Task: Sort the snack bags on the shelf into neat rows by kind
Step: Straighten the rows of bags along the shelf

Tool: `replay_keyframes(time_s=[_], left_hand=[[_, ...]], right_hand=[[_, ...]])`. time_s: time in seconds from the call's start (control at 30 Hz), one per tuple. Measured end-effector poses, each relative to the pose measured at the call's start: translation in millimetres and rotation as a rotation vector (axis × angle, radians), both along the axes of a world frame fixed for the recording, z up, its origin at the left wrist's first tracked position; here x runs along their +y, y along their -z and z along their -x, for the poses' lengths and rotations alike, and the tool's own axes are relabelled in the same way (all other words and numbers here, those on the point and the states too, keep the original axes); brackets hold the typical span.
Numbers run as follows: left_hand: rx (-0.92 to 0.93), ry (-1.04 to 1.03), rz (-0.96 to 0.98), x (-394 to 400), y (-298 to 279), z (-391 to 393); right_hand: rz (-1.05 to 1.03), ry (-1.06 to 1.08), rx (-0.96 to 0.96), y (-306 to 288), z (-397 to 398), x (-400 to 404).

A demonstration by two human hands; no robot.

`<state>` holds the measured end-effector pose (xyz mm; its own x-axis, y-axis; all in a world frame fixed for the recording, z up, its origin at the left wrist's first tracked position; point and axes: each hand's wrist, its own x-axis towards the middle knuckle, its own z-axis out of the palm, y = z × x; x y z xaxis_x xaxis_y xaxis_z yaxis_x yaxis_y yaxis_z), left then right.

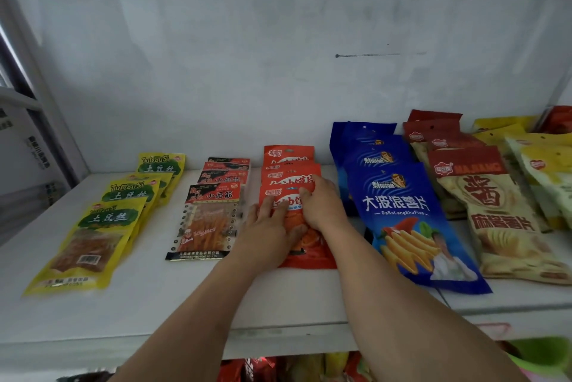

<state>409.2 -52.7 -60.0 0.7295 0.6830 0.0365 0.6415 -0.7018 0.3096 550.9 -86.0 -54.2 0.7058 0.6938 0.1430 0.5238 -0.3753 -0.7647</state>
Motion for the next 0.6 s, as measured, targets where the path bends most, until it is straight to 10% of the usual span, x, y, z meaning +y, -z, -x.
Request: replay_keyframes(time_s=[0.43, 0.6], left_hand=[[-0.213, 0.027, -0.186, -28, -16, -12], [-0.486, 0.124, 0.192, -75, -30, -42]], right_hand=[[-0.107, -0.045, -0.076, -73, 10, -83], [-0.161, 0.103, -0.141, -64, -22, -129]])
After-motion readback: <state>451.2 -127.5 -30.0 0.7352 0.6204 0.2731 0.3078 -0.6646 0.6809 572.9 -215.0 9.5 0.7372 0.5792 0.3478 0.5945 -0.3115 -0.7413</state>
